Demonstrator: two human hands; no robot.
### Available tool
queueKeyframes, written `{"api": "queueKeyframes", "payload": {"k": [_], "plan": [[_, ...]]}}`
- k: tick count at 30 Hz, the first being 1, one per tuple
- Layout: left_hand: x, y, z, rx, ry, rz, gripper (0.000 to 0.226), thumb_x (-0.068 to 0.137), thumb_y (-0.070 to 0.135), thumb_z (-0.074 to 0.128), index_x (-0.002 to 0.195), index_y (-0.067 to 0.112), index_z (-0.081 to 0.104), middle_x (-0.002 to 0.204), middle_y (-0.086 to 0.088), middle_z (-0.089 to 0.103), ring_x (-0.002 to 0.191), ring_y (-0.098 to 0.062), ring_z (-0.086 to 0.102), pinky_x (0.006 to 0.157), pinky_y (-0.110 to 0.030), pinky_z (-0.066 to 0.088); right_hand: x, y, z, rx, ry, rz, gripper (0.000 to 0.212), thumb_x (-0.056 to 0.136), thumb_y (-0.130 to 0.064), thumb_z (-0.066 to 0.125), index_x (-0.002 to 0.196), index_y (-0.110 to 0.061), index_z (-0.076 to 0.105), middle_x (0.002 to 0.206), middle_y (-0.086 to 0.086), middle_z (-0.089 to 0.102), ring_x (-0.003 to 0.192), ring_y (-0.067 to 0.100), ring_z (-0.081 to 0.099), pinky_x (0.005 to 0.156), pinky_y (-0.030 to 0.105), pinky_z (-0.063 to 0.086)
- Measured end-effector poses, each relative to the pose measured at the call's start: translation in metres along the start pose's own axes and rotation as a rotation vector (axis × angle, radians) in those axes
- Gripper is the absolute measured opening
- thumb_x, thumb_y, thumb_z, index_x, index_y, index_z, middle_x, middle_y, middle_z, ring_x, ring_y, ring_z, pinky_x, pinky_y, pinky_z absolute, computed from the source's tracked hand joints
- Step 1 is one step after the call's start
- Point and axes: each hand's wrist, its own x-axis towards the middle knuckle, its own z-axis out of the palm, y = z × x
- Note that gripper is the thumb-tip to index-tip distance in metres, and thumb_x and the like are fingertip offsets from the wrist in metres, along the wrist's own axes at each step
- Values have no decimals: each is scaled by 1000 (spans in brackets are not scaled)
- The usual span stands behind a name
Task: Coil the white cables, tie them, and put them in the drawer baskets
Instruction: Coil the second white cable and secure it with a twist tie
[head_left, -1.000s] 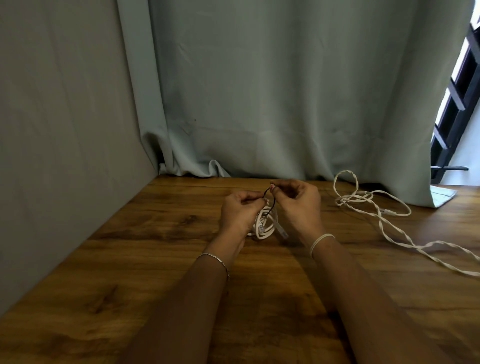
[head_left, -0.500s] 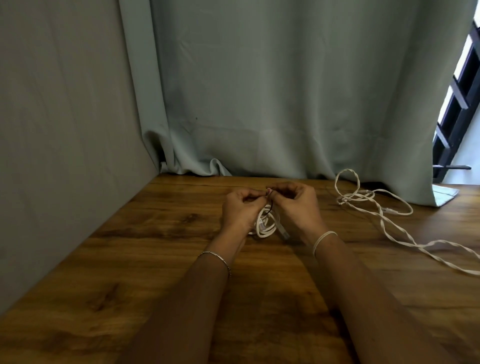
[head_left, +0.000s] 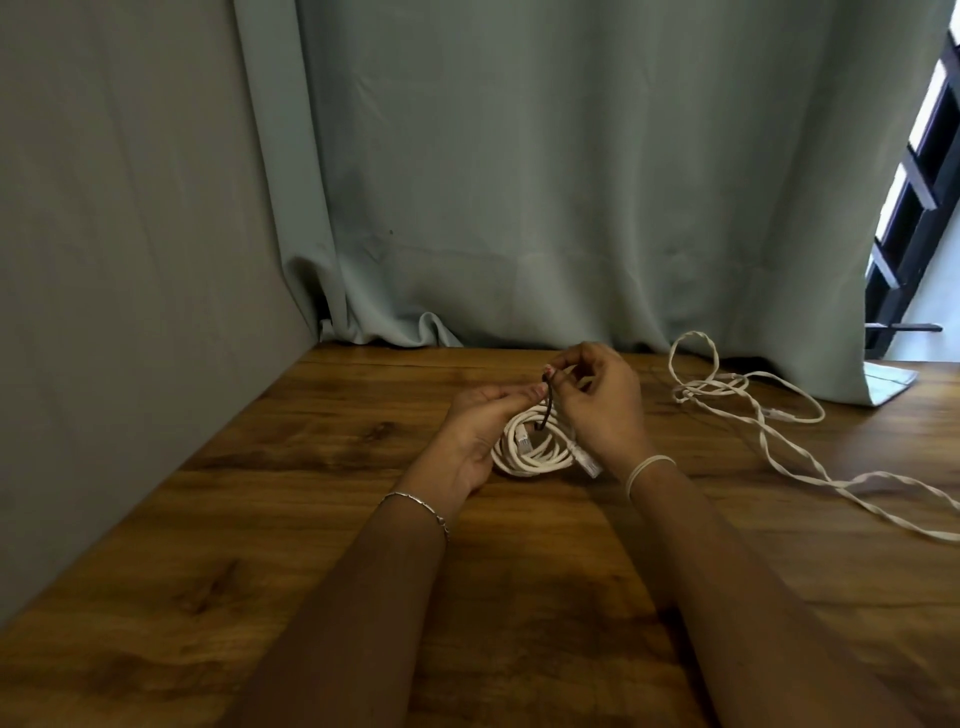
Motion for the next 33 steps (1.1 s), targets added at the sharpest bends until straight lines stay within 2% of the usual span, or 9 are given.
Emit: {"api": "queueKeyframes", "payload": {"k": [4,8,11,13,17,21,26,28,33], "plan": [[0,0,-1,-47,-53,-58,13,84,10,69,89,-2,70,83,-16,72,70,-23,69,67,-32,60,2,1,-1,79,-106,103,4,87,-15,68,91,-15,68,86,5,66,81,23,64,71,38,56],[-2,0,-2,-55,-54,-72,14,87,10,66,87,-3,66,69,-12,69,53,-16,66,47,-22,53,0,-2,-5,269,-302,169,6,86,-8,68,89,-13,69,87,9,71,83,25,68,77,39,57],[-2,1,-2,-55,-50,-87,16,88,10,65,90,-6,65,69,-13,66,47,-14,63,42,-19,49,0,-4,-5,254,-308,165,7,86,-7,68,88,-14,68,85,8,70,81,24,67,78,41,58],[0,0,-3,-50,-54,-87,23,87,11,66,98,-8,65,78,-16,66,53,-16,65,45,-22,52,1,-4,-5,233,-288,159,9,87,-8,67,87,-17,66,87,7,69,82,25,67,78,44,58],[2,0,-3,-45,-77,-85,40,84,13,68,113,-12,60,91,-19,67,70,-24,66,64,-32,58,1,-3,-4,195,-224,142,6,88,-12,65,90,-17,65,92,9,69,85,29,67,78,49,57],[1,2,-1,-67,-79,-96,24,85,12,68,101,-6,66,87,-18,68,69,-24,67,66,-33,58,1,-2,-2,116,-140,76,9,87,-18,68,83,-26,64,87,4,67,81,26,65,74,48,56],[0,2,1,-58,-54,-72,47,83,12,70,122,-10,56,102,-24,65,81,-30,65,80,-41,55,0,-2,-1,70,-120,31,13,88,-21,67,82,-31,61,90,-1,67,81,19,65,73,46,56],[0,2,1,-60,-45,-72,47,84,12,69,123,-10,56,103,-24,65,82,-31,65,80,-42,55,0,-1,0,64,-125,31,11,88,-21,66,83,-30,62,89,-2,68,79,18,65,71,46,57],[3,0,1,-54,-11,-39,37,83,7,70,117,-6,61,91,-18,68,72,-26,66,68,-35,57,-1,-1,0,66,-136,57,12,90,-20,64,85,-30,61,88,-1,66,73,18,64,70,45,57]]}}
